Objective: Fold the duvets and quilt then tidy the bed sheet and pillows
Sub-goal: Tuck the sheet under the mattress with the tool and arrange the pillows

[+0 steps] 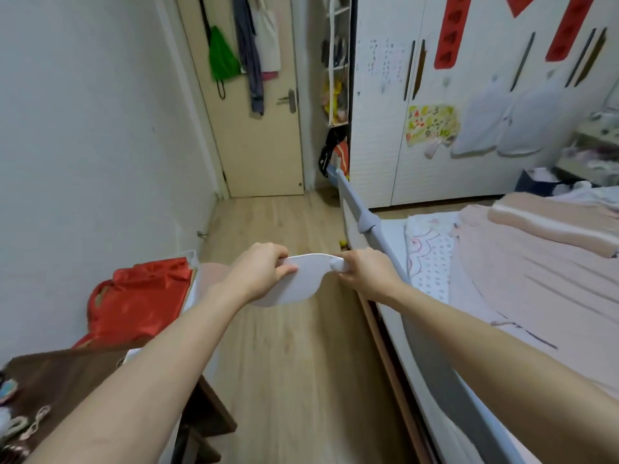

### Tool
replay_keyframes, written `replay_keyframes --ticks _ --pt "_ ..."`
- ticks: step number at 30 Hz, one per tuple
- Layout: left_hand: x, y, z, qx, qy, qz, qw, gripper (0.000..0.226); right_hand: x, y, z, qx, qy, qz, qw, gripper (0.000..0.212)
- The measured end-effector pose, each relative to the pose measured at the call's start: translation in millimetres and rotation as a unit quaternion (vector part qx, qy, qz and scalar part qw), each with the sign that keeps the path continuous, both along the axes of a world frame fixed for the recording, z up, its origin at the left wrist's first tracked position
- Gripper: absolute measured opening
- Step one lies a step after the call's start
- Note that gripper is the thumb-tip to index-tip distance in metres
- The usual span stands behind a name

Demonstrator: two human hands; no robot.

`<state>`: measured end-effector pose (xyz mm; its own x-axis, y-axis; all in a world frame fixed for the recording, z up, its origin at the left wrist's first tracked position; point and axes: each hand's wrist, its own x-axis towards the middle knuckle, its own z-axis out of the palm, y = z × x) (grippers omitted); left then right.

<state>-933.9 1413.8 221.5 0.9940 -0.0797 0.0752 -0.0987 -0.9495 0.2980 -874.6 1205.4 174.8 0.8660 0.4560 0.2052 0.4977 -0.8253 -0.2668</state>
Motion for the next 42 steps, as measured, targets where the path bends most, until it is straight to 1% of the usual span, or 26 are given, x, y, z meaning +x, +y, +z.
replay_keyframes --ticks 1,3,5,7,9,11,12,13,14,16,19,22,24,25,27,29,30,33,34,35,36,38,40,41,42 --pt "20 8 -3 -0.001 0.009 -0.006 1.000 0.044 17 3 -3 -0.003 0.003 -0.003 1.000 0.035" --pt "87 33 -18 -0.008 0.013 -0.033 0.999 0.044 74 22 -16 0.000 0.024 -0.006 1.000 0.036" --pt "141 49 -23 0.002 0.017 -0.052 0.999 0.040 115 34 -21 -0.003 0.053 -0.001 0.999 0.044" --pt "213 63 -22 0.029 0.027 -0.086 0.995 0.034 168 50 -17 0.008 0.104 -0.020 0.994 0.051" --pt "270 69 -15 0.067 0.026 -0.113 0.991 0.028 211 59 -7 0.021 0.141 -0.032 0.989 0.045" --pt "338 64 -3 0.073 0.002 -0.155 0.985 0.028 262 64 1 0.106 0.173 -0.061 0.977 0.034" --pt "359 61 2 0.072 -0.008 -0.167 0.983 0.027 278 64 3 0.143 0.181 -0.070 0.970 0.027" --pt "397 52 7 0.073 -0.012 -0.190 0.979 0.024 306 61 4 0.164 0.187 -0.091 0.964 0.023" --pt "417 46 7 0.074 -0.015 -0.205 0.976 0.020 321 59 3 0.161 0.184 -0.104 0.964 0.022" --pt "474 28 6 0.075 -0.021 -0.238 0.968 0.014 369 45 -1 0.156 0.170 -0.147 0.962 0.024" --pt "559 6 -4 0.076 -0.037 -0.280 0.956 0.011 445 25 -8 0.182 0.172 -0.213 0.945 0.031" --pt "648 -5 -16 0.070 -0.036 -0.282 0.956 0.010 535 15 -19 0.207 0.183 -0.236 0.932 0.027" --pt "709 -2 -21 0.078 -0.022 -0.269 0.960 0.009 600 17 -22 0.198 0.198 -0.233 0.931 0.025" --pt "725 -1 -23 0.079 -0.014 -0.272 0.959 0.009 617 18 -23 0.192 0.205 -0.228 0.932 0.025" --pt "792 4 -25 0.075 0.000 -0.273 0.959 0.009 683 23 -29 0.189 0.218 -0.235 0.928 0.026" --pt "825 8 -28 0.078 0.019 -0.277 0.957 0.008 713 29 -30 0.170 0.232 -0.242 0.927 0.031" --pt "862 6 -31 0.082 0.015 -0.287 0.954 0.008 747 28 -36 0.168 0.236 -0.252 0.923 0.034" --pt "919 -2 -45 0.087 0.017 -0.312 0.946 0.014 790 22 -46 0.144 0.239 -0.284 0.917 0.041" --pt "959 -14 -53 0.091 0.023 -0.340 0.936 0.016 820 16 -58 0.145 0.236 -0.312 0.909 0.041" --pt "979 -20 -57 0.103 0.023 -0.356 0.928 0.017 831 13 -60 0.140 0.233 -0.329 0.904 0.042" --pt "1013 -32 -64 0.117 0.032 -0.387 0.914 0.017 852 8 -68 0.142 0.234 -0.357 0.893 0.043" --pt "1051 -49 -70 0.117 0.032 -0.430 0.895 0.018 871 3 -68 0.142 0.234 -0.395 0.877 0.046" --pt "1092 -70 -66 0.137 0.036 -0.486 0.862 0.017 893 2 -71 0.158 0.222 -0.442 0.854 0.046" --pt "1117 -88 -62 0.159 0.035 -0.529 0.833 0.017 904 1 -71 0.180 0.224 -0.479 0.829 0.044" --pt "1120 -92 -63 0.161 0.035 -0.538 0.827 0.016 901 3 -69 0.180 0.227 -0.487 0.824 0.043"
